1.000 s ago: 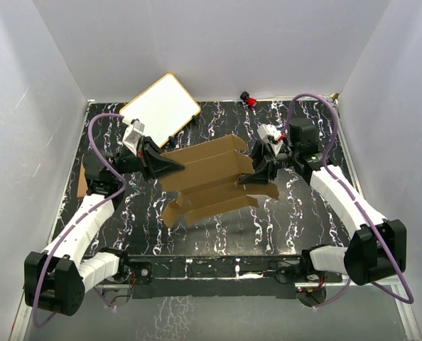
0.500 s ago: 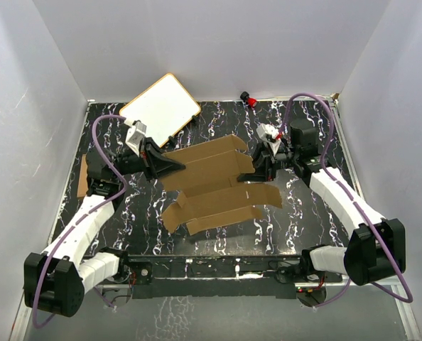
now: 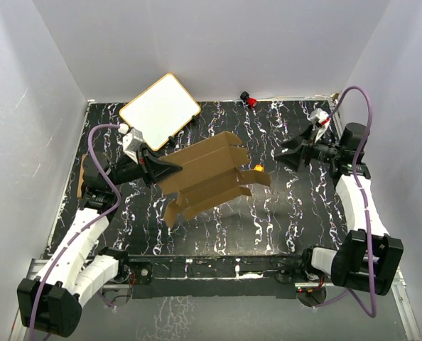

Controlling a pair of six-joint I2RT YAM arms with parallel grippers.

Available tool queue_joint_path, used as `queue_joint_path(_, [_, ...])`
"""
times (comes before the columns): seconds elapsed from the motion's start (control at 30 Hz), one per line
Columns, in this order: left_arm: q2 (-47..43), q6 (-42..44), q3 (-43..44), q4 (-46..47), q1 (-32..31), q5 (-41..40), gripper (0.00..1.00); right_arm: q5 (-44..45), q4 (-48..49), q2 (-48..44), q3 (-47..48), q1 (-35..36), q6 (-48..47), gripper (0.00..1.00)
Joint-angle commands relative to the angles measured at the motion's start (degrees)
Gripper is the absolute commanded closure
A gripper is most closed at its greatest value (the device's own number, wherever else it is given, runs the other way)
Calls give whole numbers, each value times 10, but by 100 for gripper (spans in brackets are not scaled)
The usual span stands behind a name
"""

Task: Fold the paper box

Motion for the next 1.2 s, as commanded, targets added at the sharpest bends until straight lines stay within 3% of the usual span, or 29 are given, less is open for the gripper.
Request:
queue_joint_path(0.0, [-32,9,4,-13,-2,-25,100,134,104,-9,-42,-48,84,30])
queue_joint_path(0.1, [-29,-19,9,6,-1,-26,100,183,97,30,-51,-52,97,32])
queue_joint_path(0.3, [-16,-66,29,40,-1,-45,100,75,85,71,-68,-20,67,46])
queue_joint_path(0.43, [-1,-72,49,40,0,-57,100,48,95,38,-100,33,25,48])
queue_joint_path(0.7, [15,-72,71,48,0,-73,100,62,162,-3,-159,43,42,51])
queue_joint_path(1.0, [32,-108,77,101,2,-65,100,-15,239,2,-176,64,107,49])
queue_joint_path(1.17, [35,-134,64,141,1,-63,100,0,280,-7,-189,81,140,48])
